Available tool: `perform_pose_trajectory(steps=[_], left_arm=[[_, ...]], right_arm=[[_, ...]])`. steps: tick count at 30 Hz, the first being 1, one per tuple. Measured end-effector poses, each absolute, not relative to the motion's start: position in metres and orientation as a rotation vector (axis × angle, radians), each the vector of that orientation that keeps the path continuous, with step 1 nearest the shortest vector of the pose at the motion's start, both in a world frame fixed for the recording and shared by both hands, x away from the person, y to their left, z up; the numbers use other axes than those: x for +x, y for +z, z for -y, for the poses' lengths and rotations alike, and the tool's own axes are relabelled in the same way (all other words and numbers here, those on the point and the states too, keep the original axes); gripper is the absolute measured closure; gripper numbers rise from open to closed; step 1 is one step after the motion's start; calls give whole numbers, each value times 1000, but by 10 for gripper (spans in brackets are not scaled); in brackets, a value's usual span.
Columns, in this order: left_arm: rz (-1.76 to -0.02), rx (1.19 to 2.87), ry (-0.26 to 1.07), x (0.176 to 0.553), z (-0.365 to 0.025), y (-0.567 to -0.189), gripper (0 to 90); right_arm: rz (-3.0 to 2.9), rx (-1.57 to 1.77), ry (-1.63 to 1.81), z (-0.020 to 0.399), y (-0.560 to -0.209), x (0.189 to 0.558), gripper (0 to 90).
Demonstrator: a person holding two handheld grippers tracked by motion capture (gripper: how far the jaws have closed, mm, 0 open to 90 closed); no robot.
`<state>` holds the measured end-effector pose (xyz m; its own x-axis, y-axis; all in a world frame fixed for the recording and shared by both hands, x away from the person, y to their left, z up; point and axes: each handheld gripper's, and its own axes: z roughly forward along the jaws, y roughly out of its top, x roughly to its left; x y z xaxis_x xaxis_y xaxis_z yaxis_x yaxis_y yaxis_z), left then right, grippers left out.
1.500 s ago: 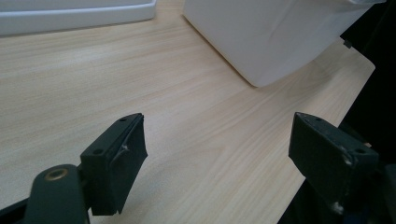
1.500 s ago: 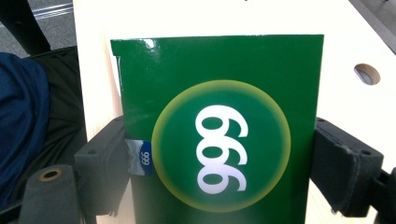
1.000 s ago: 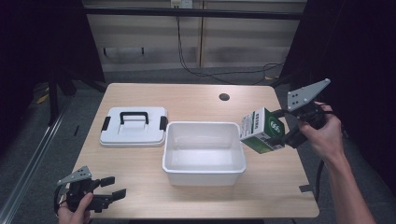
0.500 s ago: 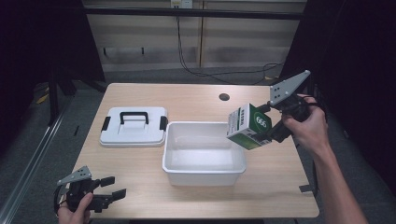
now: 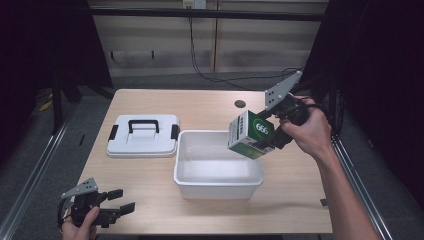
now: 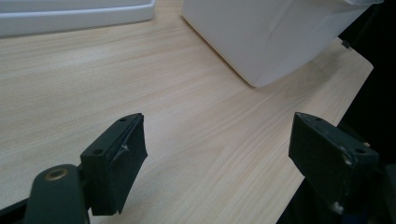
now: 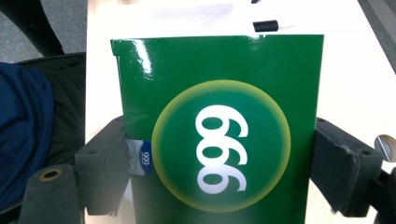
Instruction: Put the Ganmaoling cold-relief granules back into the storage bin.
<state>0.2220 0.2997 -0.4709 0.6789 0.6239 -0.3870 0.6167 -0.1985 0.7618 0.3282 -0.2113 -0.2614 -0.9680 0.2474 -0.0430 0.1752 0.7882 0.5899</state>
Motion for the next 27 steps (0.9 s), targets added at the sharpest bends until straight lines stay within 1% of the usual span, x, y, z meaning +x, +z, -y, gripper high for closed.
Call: perform_pose_trajectory(steps=[10,17,27], left_arm=[[-978,1882,10,222,-299,-471,190],[-974,1882,11,222,-300,-471,189],[-975,1880,11,222,-300,-471,190]], right_arm=[[-2897,305,862,199,-263,335,160],[-2953,305,730,182,-272,341,160],[-3009,283,593,168,-287,347,160]])
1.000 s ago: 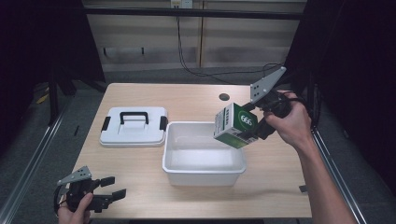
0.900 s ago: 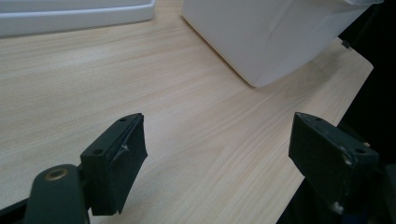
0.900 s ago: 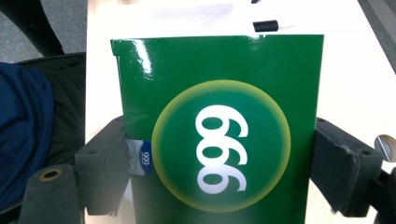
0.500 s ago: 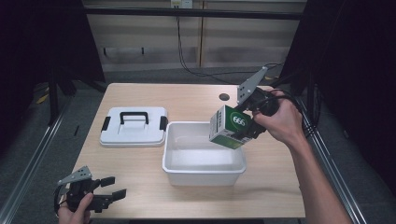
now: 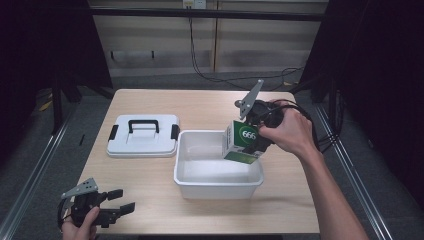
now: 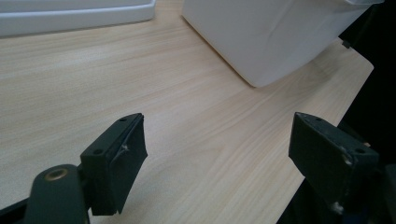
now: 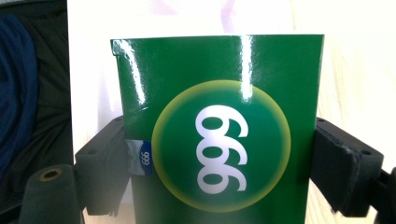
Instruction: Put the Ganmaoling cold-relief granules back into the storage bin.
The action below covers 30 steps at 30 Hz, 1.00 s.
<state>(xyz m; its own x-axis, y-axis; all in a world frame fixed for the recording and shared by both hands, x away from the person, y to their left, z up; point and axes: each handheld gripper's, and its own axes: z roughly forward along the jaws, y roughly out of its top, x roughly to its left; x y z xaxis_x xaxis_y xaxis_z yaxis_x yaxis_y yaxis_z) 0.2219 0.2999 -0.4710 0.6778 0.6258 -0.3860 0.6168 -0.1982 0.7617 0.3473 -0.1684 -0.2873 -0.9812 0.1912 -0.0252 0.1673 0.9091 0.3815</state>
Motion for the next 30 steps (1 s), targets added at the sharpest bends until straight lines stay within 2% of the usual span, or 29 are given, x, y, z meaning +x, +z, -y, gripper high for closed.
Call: perform_pose_trajectory(steps=[30], left_arm=[[-974,1883,12,222,-300,-471,190]], right_arm=[[-3125,227,221,141,-339,359,159]])
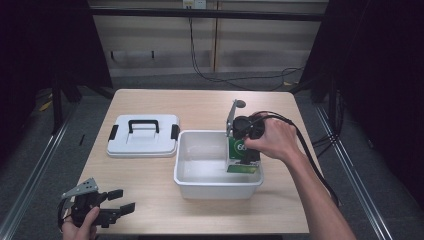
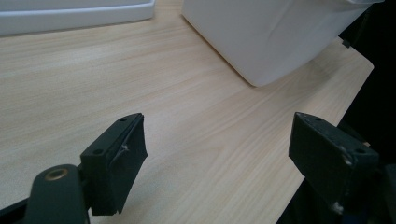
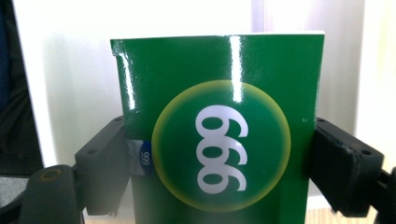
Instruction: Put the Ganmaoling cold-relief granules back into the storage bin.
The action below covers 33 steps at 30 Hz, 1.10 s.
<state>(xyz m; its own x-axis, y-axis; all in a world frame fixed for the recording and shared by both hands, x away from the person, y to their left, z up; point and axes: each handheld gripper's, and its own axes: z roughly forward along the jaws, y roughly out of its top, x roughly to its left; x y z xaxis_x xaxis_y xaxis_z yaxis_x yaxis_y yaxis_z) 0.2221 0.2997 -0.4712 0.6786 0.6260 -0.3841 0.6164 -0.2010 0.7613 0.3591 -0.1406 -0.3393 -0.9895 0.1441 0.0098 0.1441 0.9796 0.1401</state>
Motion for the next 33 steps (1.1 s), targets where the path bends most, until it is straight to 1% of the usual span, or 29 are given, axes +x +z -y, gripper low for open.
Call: perform_pose_trajectory(steps=[12,33], left_arm=[[-973,1882,8,222,-300,-471,189],[-970,1883,10,222,-300,-471,189]], right_arm=[[-3147,263,169,136,-362,363,156],[-3169,245,97,130,-389,365,152]])
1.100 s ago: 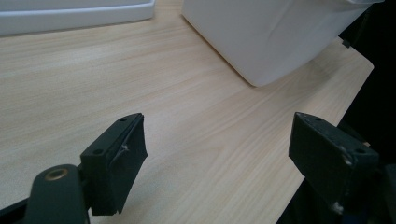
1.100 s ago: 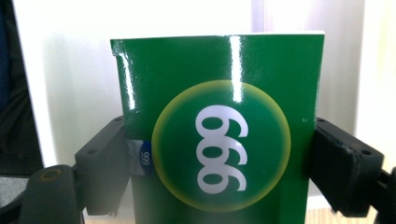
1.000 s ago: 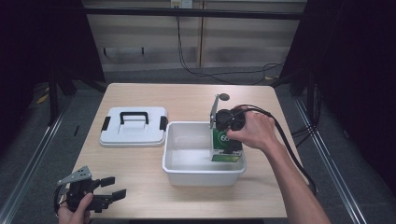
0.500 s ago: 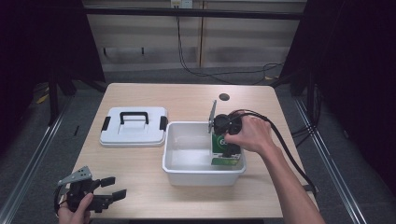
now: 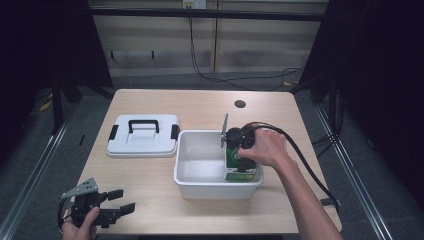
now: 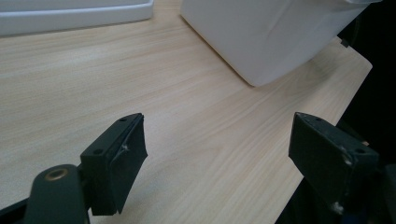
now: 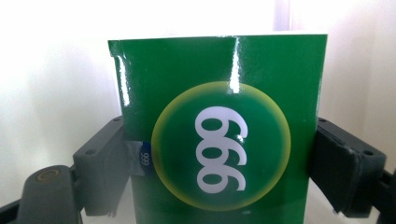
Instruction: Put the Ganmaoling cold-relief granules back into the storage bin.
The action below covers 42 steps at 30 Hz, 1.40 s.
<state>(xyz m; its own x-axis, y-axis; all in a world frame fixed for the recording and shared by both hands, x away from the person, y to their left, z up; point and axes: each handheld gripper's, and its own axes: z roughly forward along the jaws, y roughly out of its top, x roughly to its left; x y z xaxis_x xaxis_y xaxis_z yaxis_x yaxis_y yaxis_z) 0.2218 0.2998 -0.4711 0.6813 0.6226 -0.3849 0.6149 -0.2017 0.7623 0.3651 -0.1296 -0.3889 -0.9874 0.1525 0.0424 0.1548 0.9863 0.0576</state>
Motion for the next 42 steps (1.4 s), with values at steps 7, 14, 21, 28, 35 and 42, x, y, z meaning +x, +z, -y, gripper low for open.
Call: perform_pose_trajectory(steps=[7,14,21,28,35,42], left_arm=[[-970,1882,7,222,-300,-471,190],[-968,1885,5,222,-299,-471,189],[-969,1883,5,222,-300,-471,190],[-970,1883,6,222,-299,-471,190],[-974,1881,1,223,-299,-472,189],[-977,1877,0,223,-300,-472,190]], right_arm=[[3091,-237,-69,127,-398,366,152],[3096,-236,-36,125,-407,366,150],[3127,-257,18,123,-414,366,143],[3129,-231,35,122,-416,366,133],[3106,-233,53,122,-418,369,118],[3096,-234,43,125,-417,369,91]])
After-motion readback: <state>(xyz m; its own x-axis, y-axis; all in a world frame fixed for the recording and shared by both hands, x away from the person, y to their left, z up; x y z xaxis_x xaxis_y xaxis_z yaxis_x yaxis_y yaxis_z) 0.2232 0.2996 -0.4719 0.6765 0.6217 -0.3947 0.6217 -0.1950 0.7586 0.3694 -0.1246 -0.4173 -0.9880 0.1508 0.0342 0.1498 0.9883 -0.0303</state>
